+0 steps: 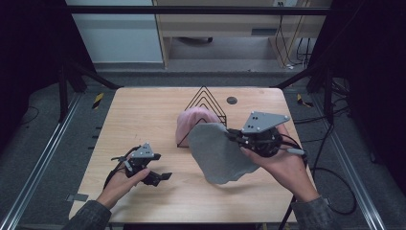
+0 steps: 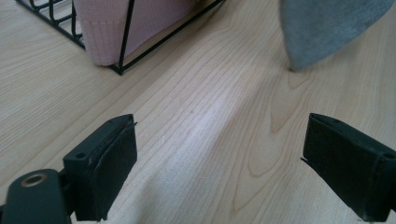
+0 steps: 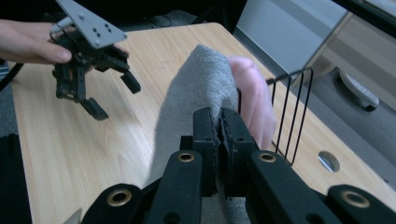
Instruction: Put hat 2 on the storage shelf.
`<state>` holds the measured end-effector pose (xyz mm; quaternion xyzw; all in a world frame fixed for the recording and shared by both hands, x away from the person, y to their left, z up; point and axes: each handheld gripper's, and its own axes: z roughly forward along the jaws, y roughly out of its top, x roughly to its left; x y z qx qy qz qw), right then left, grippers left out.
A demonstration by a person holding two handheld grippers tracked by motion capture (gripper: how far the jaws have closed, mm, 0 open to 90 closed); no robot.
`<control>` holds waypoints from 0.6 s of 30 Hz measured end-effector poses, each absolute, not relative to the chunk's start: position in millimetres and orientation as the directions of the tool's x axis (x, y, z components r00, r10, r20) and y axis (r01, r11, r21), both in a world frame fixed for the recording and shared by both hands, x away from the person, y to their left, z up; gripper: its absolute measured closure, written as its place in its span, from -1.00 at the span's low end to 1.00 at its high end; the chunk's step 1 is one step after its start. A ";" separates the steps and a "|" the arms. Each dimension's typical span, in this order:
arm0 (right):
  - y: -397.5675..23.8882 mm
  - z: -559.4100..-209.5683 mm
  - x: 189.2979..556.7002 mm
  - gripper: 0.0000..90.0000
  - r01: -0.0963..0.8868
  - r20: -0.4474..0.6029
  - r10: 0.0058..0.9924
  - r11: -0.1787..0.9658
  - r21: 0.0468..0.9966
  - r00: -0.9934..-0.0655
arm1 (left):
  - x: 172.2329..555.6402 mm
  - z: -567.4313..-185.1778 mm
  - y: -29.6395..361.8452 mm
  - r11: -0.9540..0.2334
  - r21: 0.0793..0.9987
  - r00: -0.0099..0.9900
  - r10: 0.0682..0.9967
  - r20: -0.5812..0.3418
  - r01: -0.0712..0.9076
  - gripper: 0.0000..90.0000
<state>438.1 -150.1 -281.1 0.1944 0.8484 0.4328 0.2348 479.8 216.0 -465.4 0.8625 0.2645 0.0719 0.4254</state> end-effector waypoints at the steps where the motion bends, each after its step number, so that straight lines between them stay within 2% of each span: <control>1: -147.6 -278.3 438.3 0.91 0.121 -0.232 0.528 0.550 0.826 -0.817 | 479.6 -465.1 215.7 -0.497 0.774 0.852 0.513 -0.103 0.393 -0.79; 12: -126.4 -262.6 442.8 0.92 0.085 -0.240 0.487 0.554 0.828 -0.840 | 477.3 -458.8 214.5 -0.480 0.796 0.862 0.496 -0.099 0.368 -0.79; 18: -118.2 -254.2 443.3 0.91 0.065 -0.244 0.474 0.546 0.835 -0.846 | 471.5 -438.8 208.5 -0.442 0.833 0.874 0.477 -0.098 0.334 -0.77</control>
